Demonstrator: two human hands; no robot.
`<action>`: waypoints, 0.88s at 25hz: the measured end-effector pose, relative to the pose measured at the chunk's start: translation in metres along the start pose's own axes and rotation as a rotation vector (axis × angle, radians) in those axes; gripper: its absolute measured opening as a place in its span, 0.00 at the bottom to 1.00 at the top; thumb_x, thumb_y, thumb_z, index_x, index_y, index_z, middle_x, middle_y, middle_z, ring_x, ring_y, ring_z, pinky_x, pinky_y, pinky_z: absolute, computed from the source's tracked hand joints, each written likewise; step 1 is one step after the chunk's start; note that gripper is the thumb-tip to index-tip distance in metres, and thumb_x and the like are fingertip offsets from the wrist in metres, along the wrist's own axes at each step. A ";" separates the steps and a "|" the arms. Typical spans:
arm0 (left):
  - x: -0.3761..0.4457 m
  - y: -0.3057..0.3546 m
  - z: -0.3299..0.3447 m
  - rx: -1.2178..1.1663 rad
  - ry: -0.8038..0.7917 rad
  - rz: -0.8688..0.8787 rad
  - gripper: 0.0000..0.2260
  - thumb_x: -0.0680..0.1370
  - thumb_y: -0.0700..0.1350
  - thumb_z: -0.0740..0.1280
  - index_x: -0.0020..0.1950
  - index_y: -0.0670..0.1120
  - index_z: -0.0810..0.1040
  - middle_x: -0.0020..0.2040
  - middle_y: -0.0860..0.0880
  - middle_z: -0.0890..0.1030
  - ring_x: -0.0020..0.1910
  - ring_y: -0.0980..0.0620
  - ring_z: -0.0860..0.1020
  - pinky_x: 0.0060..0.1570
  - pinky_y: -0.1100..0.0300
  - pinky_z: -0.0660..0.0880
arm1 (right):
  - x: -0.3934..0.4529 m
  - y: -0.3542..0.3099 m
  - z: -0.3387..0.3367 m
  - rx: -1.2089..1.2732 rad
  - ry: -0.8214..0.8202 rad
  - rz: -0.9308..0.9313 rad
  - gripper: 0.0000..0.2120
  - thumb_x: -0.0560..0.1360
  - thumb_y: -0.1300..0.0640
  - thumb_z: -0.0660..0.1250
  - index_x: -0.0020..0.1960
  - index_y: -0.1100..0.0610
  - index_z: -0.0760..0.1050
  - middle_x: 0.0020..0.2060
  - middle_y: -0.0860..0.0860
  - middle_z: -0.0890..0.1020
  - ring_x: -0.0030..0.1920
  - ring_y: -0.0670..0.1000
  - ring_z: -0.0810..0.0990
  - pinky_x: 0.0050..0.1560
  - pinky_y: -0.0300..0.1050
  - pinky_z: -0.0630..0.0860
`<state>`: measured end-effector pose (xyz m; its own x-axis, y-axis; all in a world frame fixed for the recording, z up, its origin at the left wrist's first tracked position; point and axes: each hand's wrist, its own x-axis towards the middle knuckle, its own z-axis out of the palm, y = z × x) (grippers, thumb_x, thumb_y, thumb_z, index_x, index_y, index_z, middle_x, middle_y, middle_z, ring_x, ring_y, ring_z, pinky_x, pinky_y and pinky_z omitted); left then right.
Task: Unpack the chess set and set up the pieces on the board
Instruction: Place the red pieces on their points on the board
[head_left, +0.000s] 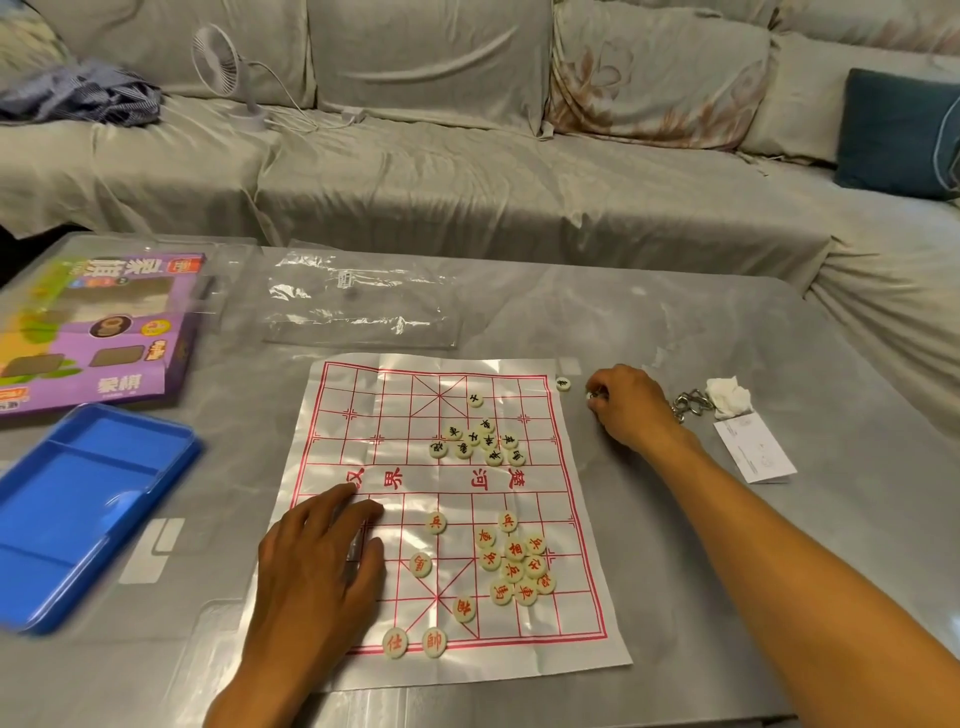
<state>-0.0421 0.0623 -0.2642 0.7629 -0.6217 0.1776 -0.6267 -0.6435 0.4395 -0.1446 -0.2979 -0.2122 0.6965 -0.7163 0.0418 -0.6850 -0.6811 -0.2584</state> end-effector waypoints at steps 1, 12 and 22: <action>0.000 0.001 0.000 0.000 0.002 0.000 0.23 0.75 0.62 0.52 0.60 0.55 0.77 0.66 0.51 0.75 0.64 0.45 0.74 0.64 0.43 0.64 | 0.000 -0.004 -0.003 0.020 -0.008 0.018 0.09 0.78 0.58 0.64 0.55 0.58 0.79 0.52 0.56 0.80 0.49 0.55 0.78 0.49 0.47 0.75; -0.002 0.003 -0.003 -0.036 -0.005 -0.009 0.24 0.75 0.63 0.51 0.61 0.55 0.77 0.67 0.52 0.74 0.66 0.47 0.72 0.66 0.45 0.63 | -0.023 -0.103 0.013 0.113 -0.029 -0.195 0.11 0.75 0.53 0.69 0.54 0.58 0.80 0.47 0.54 0.83 0.44 0.53 0.80 0.45 0.45 0.78; -0.001 0.001 -0.001 -0.021 0.005 -0.009 0.23 0.75 0.62 0.52 0.60 0.54 0.78 0.66 0.51 0.76 0.64 0.45 0.74 0.64 0.42 0.65 | -0.004 -0.037 0.005 0.115 0.014 -0.119 0.11 0.78 0.57 0.65 0.60 0.56 0.77 0.58 0.53 0.78 0.55 0.56 0.78 0.51 0.46 0.75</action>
<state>-0.0437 0.0630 -0.2630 0.7695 -0.6134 0.1776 -0.6161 -0.6398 0.4595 -0.1213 -0.2692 -0.2075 0.7676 -0.6343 0.0918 -0.5684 -0.7398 -0.3600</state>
